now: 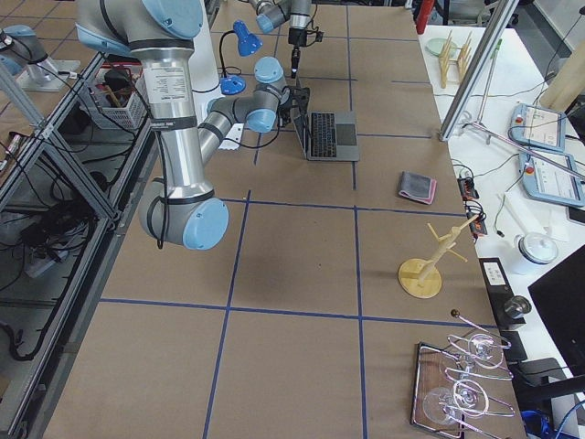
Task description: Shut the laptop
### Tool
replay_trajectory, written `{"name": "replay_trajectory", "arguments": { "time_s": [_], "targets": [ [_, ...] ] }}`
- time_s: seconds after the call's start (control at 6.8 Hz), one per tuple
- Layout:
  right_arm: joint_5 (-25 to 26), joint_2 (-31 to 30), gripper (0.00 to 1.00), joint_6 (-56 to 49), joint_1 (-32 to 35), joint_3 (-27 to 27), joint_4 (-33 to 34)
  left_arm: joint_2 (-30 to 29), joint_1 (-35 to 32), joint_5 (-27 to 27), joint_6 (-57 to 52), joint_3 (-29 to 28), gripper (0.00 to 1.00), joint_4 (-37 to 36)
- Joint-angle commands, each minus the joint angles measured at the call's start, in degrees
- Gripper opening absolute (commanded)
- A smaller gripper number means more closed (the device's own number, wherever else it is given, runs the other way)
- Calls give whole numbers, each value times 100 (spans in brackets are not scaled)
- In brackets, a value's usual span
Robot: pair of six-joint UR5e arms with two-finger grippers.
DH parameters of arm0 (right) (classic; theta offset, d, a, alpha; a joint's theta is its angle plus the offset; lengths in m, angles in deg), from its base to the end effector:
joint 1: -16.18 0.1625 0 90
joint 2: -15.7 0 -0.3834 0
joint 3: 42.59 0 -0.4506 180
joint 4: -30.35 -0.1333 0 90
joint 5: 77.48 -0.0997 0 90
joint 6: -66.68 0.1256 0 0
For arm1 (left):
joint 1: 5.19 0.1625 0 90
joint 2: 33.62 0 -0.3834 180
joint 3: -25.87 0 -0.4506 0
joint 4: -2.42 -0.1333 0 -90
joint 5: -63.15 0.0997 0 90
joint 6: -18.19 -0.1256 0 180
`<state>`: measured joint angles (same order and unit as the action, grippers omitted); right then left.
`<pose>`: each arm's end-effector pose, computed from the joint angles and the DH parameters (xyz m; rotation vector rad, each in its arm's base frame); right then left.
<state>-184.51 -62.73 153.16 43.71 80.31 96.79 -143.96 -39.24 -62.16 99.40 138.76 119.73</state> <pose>-0.4406 -0.3385 0.1749 0.0635 -1.2054 0.1906 0.4560 -0.3814 0.1535 -0.0635 1.2939 0.0017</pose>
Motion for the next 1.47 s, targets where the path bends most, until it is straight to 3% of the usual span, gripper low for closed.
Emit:
{"name": "replay_trajectory", "arguments": {
  "time_s": [0.0,0.29,1.32],
  "targets": [
    [-3,300,0,0,128,-90,305,-293,-128,-2,0,-152,0,-294],
    [-11,767,0,-9,269,-143,930,-356,-155,6,0,-170,0,-428],
    [-29,1365,0,-71,805,-1214,941,-664,-489,-2,-9,-697,0,-428]
  ]
}}
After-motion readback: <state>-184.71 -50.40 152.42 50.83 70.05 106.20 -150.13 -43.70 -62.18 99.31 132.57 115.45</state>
